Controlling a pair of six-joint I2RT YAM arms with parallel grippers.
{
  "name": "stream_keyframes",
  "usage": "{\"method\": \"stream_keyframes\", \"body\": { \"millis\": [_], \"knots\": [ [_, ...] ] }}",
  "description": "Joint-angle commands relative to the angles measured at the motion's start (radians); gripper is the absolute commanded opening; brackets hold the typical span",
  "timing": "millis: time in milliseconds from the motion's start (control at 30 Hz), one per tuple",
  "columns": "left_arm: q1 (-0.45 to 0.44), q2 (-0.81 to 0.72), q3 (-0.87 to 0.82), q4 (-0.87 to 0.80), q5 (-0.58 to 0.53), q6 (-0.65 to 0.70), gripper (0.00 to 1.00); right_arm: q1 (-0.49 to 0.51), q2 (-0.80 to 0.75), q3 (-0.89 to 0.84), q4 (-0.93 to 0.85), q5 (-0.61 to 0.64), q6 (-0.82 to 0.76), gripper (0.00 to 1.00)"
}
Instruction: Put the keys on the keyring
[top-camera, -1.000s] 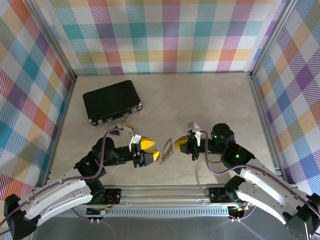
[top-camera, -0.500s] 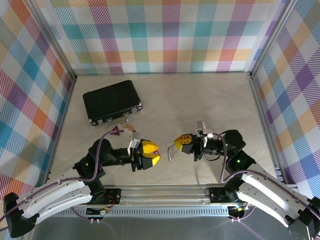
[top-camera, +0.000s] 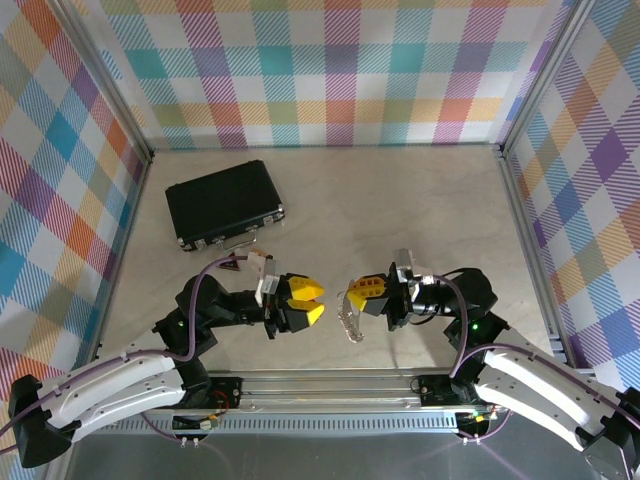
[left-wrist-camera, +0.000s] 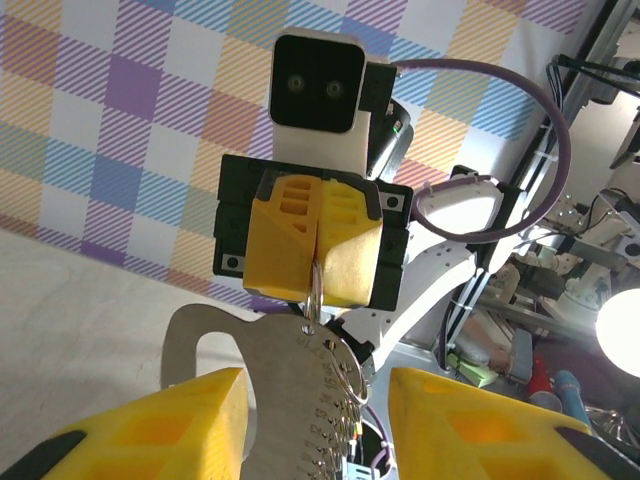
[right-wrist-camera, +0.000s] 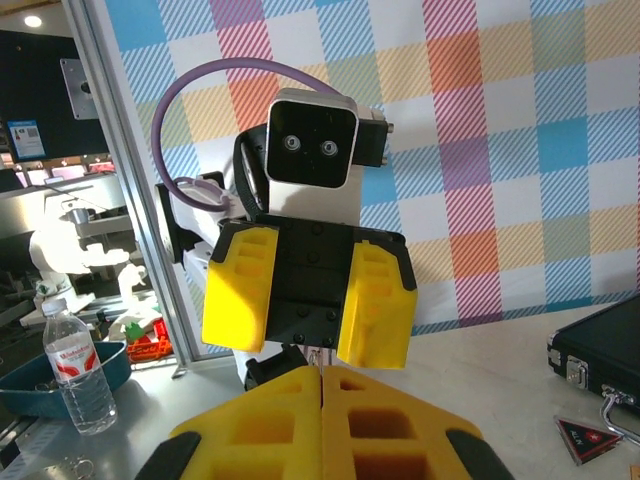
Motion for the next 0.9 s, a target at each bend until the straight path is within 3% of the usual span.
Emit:
{"method": "stream_keyframes", "body": {
  "millis": [0, 167, 467, 867],
  "knots": [
    [-0.014, 0.004, 0.036, 0.083, -0.002, 0.029, 0.38, 0.009, -0.016, -0.013, 0.081, 0.017, 0.016, 0.0],
    [-0.055, 0.015, 0.033, 0.09, -0.094, 0.097, 0.33, 0.01, -0.024, -0.032, 0.096, 0.043, 0.018, 0.0],
    [-0.109, 0.074, 0.053, 0.07, -0.199, 0.166, 0.34, 0.014, -0.04, -0.06, 0.104, 0.082, 0.018, 0.0],
    [-0.112, 0.157, 0.067, 0.136, -0.181, 0.157, 0.29, 0.015, -0.048, -0.067, 0.085, 0.087, 0.004, 0.0]
  ]
}}
